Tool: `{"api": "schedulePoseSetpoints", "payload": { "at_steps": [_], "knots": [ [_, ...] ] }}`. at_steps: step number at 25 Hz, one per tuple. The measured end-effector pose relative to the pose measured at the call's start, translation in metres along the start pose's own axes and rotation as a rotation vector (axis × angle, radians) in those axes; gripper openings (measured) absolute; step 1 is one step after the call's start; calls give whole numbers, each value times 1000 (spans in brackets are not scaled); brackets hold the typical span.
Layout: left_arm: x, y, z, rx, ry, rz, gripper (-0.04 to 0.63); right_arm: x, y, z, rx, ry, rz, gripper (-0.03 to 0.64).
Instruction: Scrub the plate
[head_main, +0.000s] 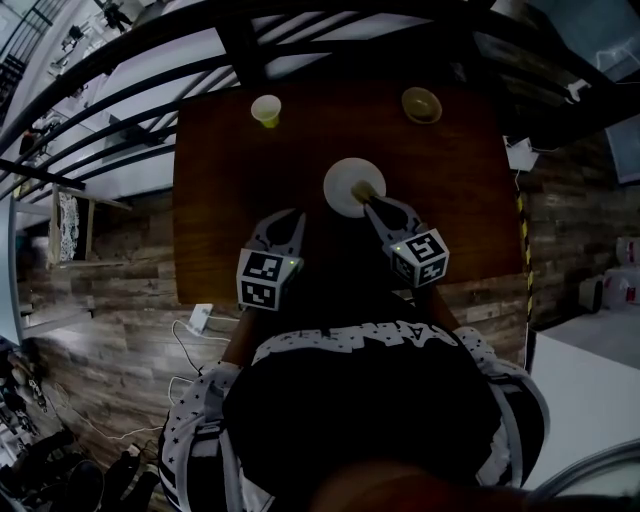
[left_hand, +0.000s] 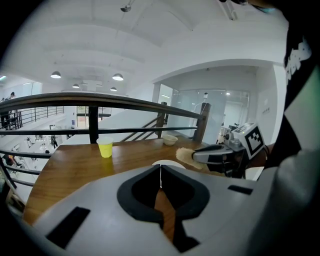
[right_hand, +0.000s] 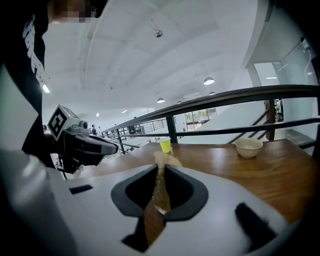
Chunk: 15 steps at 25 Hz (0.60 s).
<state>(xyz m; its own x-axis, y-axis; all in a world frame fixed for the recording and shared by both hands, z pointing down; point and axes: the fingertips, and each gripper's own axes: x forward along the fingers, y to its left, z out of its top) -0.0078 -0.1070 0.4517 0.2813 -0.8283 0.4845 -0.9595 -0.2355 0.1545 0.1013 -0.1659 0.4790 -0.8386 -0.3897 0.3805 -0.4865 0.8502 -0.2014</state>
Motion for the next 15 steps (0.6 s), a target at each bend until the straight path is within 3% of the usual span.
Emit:
{"api": "schedulePoseSetpoints", "payload": {
  "at_steps": [15],
  "knots": [
    [-2, 2, -4, -7, 6, 18, 14, 2, -2, -4, -2, 14, 4, 49]
  ]
}}
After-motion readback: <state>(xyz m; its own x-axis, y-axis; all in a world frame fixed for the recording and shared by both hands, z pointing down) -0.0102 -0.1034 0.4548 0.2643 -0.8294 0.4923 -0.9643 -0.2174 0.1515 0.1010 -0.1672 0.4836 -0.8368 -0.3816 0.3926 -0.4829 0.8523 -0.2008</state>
